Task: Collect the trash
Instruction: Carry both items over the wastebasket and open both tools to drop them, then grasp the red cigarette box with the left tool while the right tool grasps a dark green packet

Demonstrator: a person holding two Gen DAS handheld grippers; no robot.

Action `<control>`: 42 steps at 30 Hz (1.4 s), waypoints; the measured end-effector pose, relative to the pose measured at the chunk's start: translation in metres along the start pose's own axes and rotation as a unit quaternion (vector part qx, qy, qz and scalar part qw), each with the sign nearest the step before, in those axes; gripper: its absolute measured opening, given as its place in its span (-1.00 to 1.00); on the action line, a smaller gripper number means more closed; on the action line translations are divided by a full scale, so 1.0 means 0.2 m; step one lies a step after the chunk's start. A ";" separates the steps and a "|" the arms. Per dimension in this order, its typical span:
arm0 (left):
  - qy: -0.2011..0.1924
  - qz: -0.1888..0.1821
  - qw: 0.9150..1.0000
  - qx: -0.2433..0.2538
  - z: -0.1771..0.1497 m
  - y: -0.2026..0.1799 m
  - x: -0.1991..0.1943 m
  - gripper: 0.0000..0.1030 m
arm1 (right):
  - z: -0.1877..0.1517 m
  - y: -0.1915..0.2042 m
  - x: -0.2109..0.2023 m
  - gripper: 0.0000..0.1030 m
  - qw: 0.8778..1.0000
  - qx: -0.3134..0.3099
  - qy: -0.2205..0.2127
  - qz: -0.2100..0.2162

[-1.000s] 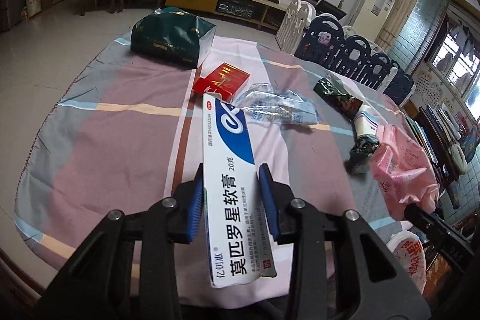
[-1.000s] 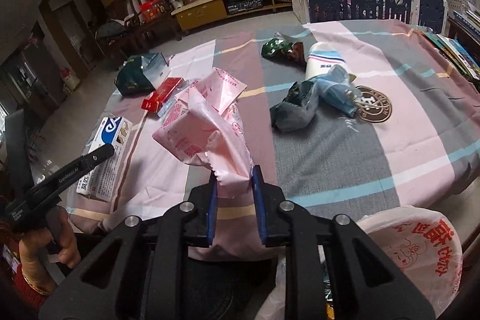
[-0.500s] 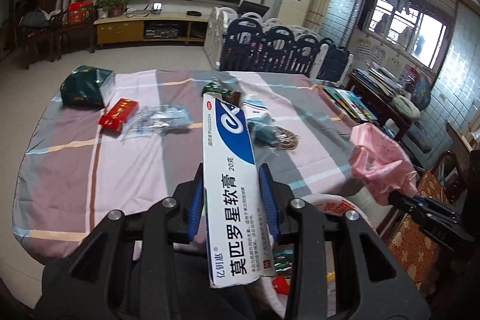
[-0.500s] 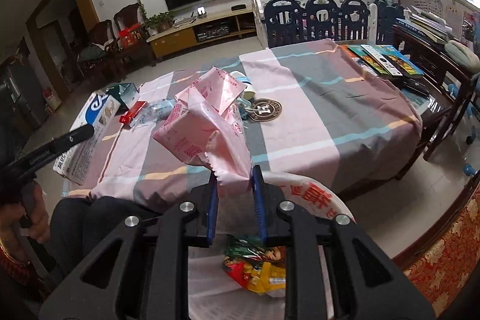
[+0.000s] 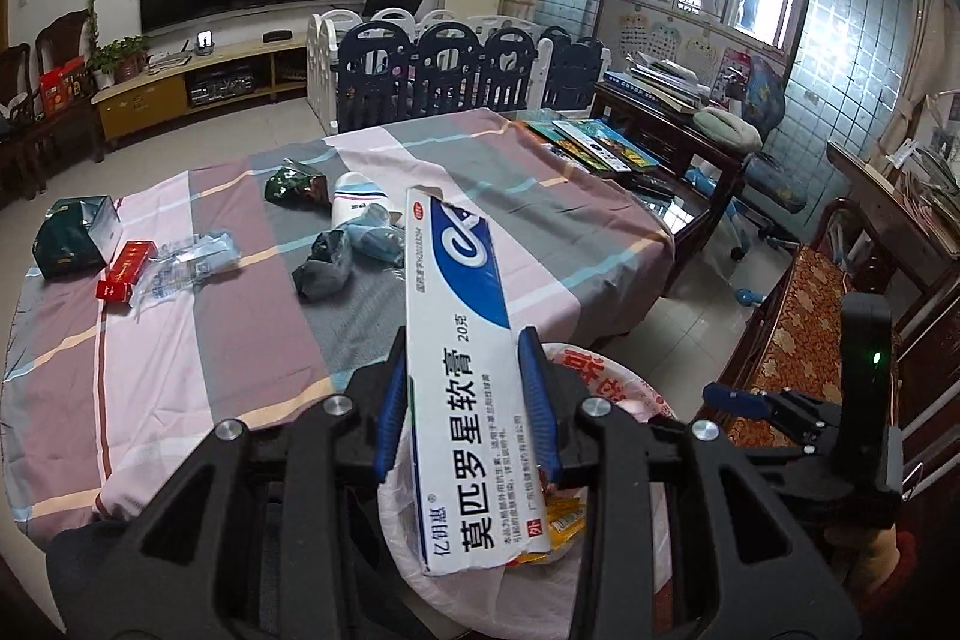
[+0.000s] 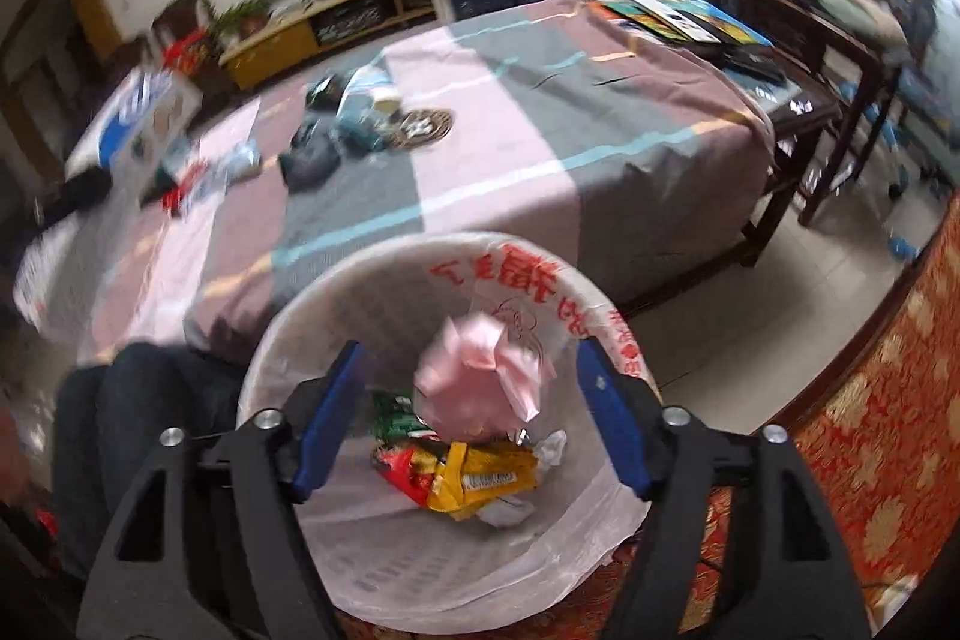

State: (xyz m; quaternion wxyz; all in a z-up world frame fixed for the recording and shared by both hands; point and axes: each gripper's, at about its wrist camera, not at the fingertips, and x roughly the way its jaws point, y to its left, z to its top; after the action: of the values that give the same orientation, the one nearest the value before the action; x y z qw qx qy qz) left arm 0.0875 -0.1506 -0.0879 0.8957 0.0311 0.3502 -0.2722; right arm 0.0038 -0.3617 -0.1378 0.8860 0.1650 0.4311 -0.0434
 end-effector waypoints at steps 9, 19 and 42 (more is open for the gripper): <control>0.042 -0.049 0.998 0.009 -0.05 -0.11 0.10 0.41 | 0.06 -0.26 -0.13 0.45 0.992 0.118 -0.034 0.006; 0.020 0.038 0.999 -0.010 -0.05 0.06 0.11 0.76 | 0.06 -0.20 -0.08 0.52 0.994 0.106 -0.024 0.005; 0.168 0.217 0.955 -0.114 0.27 2.04 1.08 0.63 | 0.28 0.07 0.50 0.52 0.995 0.080 0.060 0.015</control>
State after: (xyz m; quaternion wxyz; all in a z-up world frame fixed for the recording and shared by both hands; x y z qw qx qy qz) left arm 0.4590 0.0818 -0.2416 0.8592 0.0492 0.5089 -0.0202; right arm 0.1104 -0.3596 -0.1794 0.8428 0.2445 0.4764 -0.0549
